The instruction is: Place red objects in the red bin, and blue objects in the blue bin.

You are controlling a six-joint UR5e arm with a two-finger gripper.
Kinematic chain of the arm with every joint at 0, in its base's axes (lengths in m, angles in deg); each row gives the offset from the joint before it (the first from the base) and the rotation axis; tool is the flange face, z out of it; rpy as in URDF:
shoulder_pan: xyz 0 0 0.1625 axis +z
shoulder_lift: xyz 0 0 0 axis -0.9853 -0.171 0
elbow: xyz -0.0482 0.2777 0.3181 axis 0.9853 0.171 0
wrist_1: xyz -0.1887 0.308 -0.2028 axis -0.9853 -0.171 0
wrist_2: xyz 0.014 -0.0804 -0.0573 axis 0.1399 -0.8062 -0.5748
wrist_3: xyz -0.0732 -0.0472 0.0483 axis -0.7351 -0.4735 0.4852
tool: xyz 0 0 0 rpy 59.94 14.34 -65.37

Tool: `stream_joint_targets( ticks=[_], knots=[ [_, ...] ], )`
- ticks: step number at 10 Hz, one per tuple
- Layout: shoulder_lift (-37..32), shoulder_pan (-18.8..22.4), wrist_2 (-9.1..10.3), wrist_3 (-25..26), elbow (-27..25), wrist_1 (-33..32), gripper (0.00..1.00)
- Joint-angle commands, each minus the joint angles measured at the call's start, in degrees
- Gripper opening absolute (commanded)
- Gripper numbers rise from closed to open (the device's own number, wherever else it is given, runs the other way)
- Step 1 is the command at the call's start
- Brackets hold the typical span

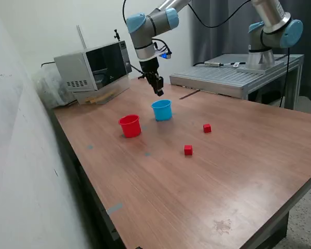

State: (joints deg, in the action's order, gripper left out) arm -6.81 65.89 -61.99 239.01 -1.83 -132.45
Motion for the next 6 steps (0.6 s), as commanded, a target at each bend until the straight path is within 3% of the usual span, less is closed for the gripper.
stream_joint_targets(
  ticks=[1, 3, 4, 6],
  knots=[
    [0.33, -1.55, -1.13, 0.10, -1.19, 0.12, 0.00],
    [0.42, -1.29, -1.13, 0.10, -2.07, 0.04, 0.00],
    [0.51, -1.03, -1.13, 0.10, -2.25, -0.05, 1.00],
    [0.51, -0.85, -1.04, 0.19, -1.72, -0.32, 1.00]
  ],
)
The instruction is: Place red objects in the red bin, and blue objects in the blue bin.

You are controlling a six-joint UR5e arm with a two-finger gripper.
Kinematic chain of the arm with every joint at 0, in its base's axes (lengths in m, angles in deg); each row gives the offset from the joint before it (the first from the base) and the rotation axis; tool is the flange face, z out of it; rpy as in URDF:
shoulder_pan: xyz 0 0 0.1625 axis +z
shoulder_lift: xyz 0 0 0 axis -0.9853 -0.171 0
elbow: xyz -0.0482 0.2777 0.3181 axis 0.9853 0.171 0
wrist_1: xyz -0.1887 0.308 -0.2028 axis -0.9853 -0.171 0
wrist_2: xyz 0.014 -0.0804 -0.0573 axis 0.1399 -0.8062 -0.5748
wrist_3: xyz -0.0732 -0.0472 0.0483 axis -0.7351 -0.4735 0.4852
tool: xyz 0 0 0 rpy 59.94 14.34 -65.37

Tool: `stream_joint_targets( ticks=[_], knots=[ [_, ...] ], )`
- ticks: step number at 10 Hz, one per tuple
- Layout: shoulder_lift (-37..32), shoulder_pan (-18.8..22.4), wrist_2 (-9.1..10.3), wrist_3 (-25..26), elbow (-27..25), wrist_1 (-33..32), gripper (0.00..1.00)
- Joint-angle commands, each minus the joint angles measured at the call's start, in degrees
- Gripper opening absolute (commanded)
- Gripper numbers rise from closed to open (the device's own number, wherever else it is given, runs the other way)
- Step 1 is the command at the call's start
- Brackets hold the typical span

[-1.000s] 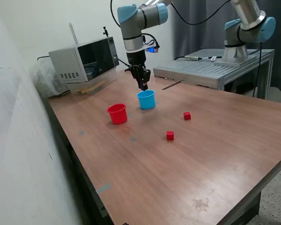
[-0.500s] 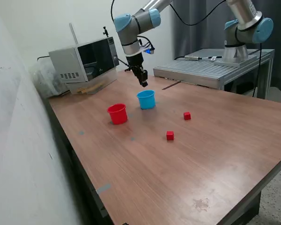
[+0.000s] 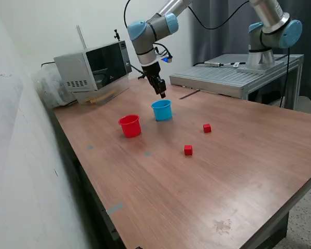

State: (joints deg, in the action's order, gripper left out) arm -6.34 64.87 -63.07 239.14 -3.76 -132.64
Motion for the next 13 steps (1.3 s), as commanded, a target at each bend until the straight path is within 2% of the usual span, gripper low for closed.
stream_joint_targets(
  ticks=[1, 2, 4, 5, 7, 9, 11, 12, 13],
  knots=[
    [-0.04, 0.34, 0.20, 0.33, 0.21, 0.04, 1.00],
    [-0.56, 1.30, 0.38, 0.42, 0.12, 0.13, 1.00],
    [-3.01, 8.05, 0.64, 3.04, -1.10, 0.22, 1.00],
    [-3.90, 11.91, 1.78, 5.23, -1.81, 0.22, 1.00],
    [-4.70, 15.18, 5.99, 11.91, -3.04, 0.31, 1.00],
    [-4.79, 16.07, 10.29, 18.84, -3.22, 0.22, 1.00],
    [-4.70, 15.64, 17.92, 25.95, -4.10, -0.47, 1.00],
    [-4.70, 15.37, 19.26, 30.43, -4.28, -1.96, 1.00],
    [-4.00, 15.72, 19.36, 34.13, -5.93, -4.85, 1.00]
  ],
)
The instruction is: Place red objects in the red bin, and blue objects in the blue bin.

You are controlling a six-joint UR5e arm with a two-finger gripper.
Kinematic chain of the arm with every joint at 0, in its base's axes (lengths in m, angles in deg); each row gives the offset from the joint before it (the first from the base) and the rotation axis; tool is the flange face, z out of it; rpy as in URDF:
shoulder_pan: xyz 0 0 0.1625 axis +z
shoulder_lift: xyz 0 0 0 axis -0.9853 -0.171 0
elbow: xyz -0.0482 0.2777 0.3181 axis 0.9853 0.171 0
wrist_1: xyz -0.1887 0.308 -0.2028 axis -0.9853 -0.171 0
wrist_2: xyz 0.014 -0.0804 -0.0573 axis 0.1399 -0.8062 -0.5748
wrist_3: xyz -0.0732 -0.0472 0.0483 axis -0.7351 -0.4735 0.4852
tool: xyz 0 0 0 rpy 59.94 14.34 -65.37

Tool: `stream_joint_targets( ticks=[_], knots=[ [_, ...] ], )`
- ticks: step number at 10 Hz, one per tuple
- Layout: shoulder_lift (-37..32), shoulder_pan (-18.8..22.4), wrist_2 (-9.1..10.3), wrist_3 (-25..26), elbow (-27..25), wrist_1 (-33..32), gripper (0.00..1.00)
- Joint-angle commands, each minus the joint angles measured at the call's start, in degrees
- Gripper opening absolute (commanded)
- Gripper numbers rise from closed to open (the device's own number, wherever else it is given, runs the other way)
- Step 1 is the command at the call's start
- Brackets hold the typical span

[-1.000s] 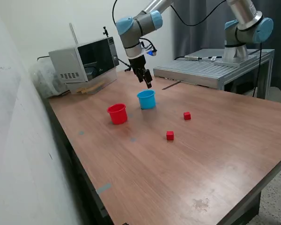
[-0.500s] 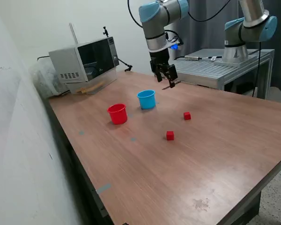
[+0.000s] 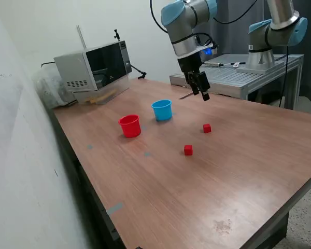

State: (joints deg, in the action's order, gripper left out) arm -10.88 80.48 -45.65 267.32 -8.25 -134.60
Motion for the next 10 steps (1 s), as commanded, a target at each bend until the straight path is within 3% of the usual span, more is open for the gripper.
stream_joint_targets(
  ticks=[1, 6, 10],
  knots=[
    [2.02, 0.37, 1.95, 6.50, -2.41, -4.83, 1.00],
    [9.14, 0.29, 1.59, 7.48, -1.81, -7.05, 1.00],
    [10.12, 0.20, 1.68, 7.48, -1.89, -7.05, 1.00]
  ],
)
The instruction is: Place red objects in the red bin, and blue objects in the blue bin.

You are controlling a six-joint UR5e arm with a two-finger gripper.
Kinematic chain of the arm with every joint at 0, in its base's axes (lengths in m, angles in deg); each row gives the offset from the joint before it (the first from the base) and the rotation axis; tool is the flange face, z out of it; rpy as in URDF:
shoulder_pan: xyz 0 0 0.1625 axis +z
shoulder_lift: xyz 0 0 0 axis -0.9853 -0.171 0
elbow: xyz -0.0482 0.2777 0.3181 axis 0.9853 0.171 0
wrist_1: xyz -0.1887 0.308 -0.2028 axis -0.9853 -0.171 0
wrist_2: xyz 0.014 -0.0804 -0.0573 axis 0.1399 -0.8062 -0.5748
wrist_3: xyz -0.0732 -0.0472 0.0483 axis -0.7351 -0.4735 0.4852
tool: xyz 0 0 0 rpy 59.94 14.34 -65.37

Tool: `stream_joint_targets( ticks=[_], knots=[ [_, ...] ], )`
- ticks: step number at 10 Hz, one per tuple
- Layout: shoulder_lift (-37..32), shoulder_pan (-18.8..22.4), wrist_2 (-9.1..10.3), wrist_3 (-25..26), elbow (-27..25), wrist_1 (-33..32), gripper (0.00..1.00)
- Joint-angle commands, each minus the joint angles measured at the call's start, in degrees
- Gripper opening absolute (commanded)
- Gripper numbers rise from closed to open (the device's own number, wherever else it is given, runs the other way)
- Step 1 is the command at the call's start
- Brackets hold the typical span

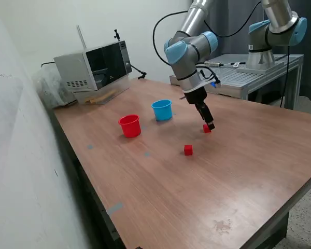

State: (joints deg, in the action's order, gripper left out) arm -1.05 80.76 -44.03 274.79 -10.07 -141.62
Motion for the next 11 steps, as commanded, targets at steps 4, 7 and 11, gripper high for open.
stream_joint_targets(
  ticks=[4, 7, 11],
  knots=[
    [0.81, -0.16, -0.20, -0.08, 0.02, -0.02, 1.00],
    [1.87, -0.16, -0.37, -0.78, -0.07, -1.07, 0.00],
    [-2.25, 0.10, -5.63, -0.87, 0.71, -1.69, 0.00]
  ],
)
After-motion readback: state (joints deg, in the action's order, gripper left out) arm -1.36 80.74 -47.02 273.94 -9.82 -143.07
